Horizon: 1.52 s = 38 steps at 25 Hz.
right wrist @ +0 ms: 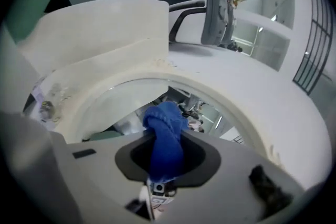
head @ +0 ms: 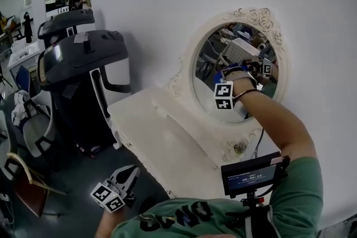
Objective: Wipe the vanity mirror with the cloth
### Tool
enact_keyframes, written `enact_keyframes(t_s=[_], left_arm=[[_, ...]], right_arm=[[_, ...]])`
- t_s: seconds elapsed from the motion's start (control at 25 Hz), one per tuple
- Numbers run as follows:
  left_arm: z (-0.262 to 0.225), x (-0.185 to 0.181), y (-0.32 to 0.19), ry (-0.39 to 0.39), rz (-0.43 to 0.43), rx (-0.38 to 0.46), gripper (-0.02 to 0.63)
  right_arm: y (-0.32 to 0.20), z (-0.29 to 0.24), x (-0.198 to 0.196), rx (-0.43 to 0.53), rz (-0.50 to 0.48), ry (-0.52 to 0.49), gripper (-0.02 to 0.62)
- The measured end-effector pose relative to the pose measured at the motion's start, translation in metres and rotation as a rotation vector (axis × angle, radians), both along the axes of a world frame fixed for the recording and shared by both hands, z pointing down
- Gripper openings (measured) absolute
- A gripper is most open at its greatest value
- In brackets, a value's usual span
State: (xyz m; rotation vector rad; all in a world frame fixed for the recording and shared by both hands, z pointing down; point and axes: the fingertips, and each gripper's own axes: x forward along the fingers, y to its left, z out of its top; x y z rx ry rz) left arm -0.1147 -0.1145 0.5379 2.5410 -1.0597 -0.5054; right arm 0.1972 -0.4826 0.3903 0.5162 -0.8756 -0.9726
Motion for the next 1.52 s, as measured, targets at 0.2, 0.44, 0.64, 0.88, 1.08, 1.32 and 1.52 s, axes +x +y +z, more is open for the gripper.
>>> enact_keyframes(t_s=[0.2, 0.44, 0.64, 0.88, 1.08, 1.32, 1.52], left_arm=[[0.024, -0.047, -0.016, 0.000, -0.053, -0.056, 0.006], [0.057, -0.077, -0.025, 0.012, -0.097, -0.123, 0.006], [0.065, -0.077, -0.031, 0.017, -0.104, -0.139, 0.006], [0.051, -0.049, -0.040, 0.014, -0.065, -0.110, 0.006], [0.027, -0.015, -0.040, 0.000, -0.013, -0.059, 0.006], [0.007, 0.039, -0.032, -0.006, 0.080, -0.024, 0.006], [-0.009, 0.075, -0.023, -0.018, 0.131, 0.005, 0.006]], right_arm=[[-0.094, -0.020, -0.074, 0.155, -0.120, 0.036, 0.071], [-0.169, -0.016, -0.097, 0.221, -0.104, 0.103, 0.071], [-0.184, -0.011, -0.095, 0.221, -0.088, 0.137, 0.071], [-0.157, 0.007, -0.068, 0.143, -0.046, 0.161, 0.071], [-0.089, 0.028, -0.003, 0.057, -0.004, 0.218, 0.071], [0.013, 0.059, 0.089, -0.088, 0.118, 0.223, 0.071], [0.078, 0.080, 0.150, -0.229, 0.254, 0.212, 0.071]])
